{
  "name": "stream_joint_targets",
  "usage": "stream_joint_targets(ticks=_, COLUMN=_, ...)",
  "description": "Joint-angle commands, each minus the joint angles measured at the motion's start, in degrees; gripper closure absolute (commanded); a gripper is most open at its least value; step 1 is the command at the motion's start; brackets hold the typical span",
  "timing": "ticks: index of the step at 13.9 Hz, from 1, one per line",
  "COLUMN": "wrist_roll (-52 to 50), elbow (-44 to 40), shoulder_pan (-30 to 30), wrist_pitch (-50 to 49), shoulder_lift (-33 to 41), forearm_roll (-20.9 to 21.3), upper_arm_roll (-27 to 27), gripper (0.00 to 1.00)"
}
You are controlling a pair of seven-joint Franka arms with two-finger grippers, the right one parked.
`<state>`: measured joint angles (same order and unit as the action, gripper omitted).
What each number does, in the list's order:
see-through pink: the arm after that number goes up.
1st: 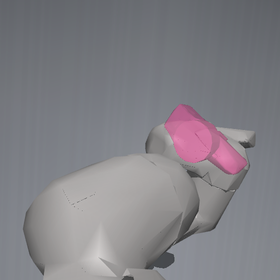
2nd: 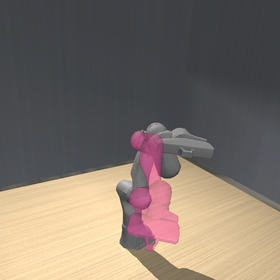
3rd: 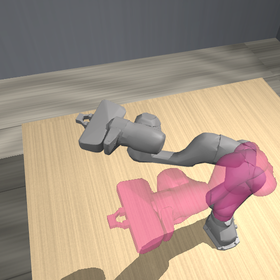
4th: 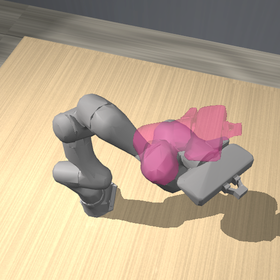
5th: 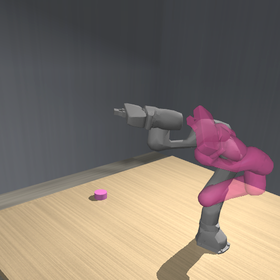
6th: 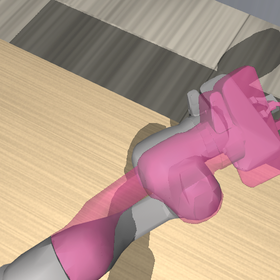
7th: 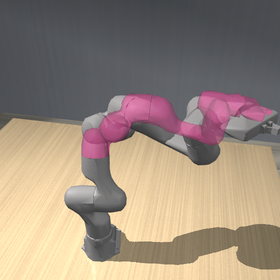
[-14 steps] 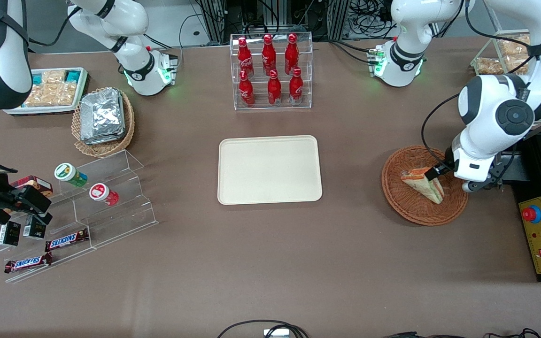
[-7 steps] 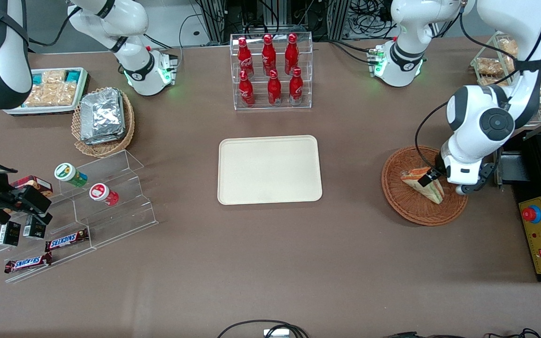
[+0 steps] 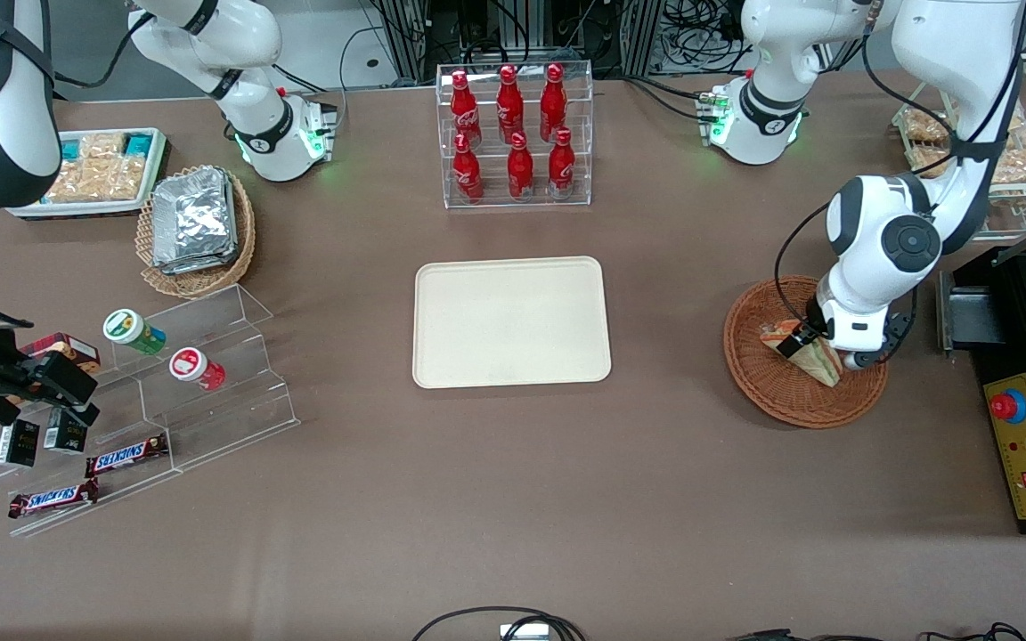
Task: Place sandwich from basket to tray
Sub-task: 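Lower the open left gripper around the sandwich and close it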
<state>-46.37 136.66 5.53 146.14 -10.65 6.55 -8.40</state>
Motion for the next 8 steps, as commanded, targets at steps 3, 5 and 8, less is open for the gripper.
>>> stream_joint_targets(ticks=3, wrist_roll=-1.71, elbow=0.45, shoulder_pan=-0.08, wrist_pitch=2.05, shoulder_lift=-1.04, forearm_roll=1.18, upper_arm_roll=0.75, gripper=0.14)
stream_joint_targets(ticks=5, wrist_roll=-1.62, elbow=0.45, shoulder_pan=-0.08, wrist_pitch=2.05, shoulder_lift=-0.96, forearm_roll=1.27, upper_arm_roll=1.63, gripper=0.65)
stream_joint_targets(ticks=8, wrist_roll=-1.53, elbow=0.45, shoulder_pan=-0.08, wrist_pitch=1.96, shoulder_lift=-0.87, forearm_roll=1.62, upper_arm_roll=1.89, gripper=1.00)
